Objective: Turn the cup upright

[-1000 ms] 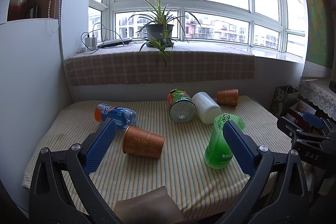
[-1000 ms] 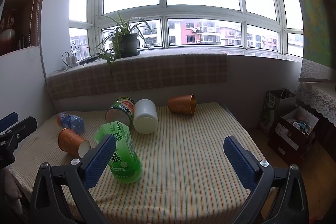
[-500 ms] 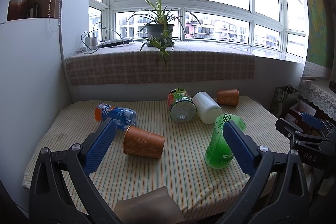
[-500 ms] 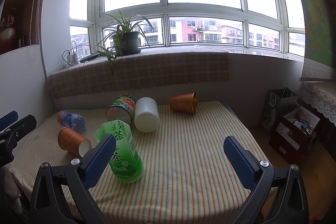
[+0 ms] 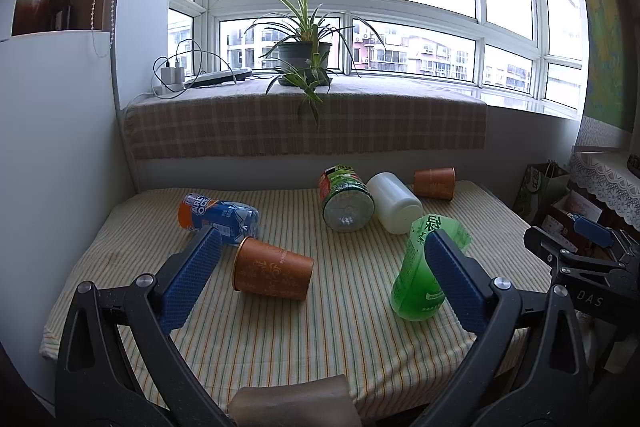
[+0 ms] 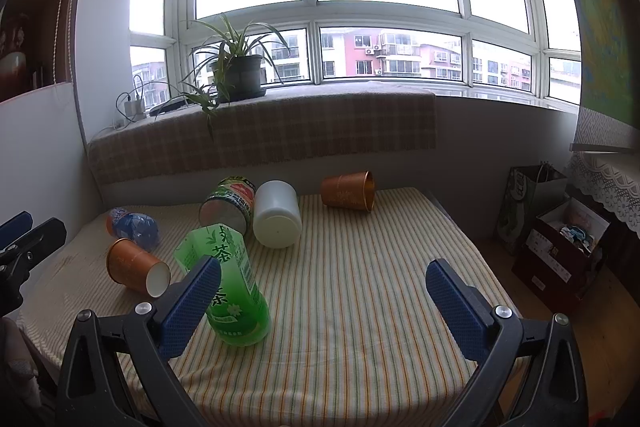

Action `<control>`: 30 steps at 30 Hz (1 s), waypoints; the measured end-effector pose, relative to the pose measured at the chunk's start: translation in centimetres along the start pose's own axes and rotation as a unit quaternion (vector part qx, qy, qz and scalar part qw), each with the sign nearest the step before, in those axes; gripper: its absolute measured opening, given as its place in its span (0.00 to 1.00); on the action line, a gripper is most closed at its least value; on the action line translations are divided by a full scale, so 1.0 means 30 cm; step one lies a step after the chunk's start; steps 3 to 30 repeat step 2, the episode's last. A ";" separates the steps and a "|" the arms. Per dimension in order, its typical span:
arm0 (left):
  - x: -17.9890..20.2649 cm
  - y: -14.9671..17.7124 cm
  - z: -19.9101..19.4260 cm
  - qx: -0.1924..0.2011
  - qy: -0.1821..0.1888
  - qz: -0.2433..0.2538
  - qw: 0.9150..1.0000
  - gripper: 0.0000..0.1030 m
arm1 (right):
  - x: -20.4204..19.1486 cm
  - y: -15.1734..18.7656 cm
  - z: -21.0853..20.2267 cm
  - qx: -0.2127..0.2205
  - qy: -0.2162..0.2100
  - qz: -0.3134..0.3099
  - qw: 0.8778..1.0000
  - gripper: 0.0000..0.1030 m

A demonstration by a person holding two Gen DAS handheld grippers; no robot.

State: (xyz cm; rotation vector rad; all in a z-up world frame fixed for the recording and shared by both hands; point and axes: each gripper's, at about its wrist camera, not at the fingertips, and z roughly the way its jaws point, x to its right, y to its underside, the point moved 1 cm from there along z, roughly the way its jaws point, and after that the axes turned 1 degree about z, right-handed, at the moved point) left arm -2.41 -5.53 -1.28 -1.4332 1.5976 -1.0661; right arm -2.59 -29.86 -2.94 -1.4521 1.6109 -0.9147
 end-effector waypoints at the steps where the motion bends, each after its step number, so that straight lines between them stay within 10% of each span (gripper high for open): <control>1: 0.001 -0.001 0.001 0.000 -0.002 0.000 1.000 1.00 | 0.000 0.001 0.001 0.000 0.000 0.000 1.000 1.00; 30: 0.001 -0.001 0.001 -0.001 -0.002 0.000 1.000 1.00 | 0.001 0.003 0.003 -0.001 -0.001 0.000 1.000 1.00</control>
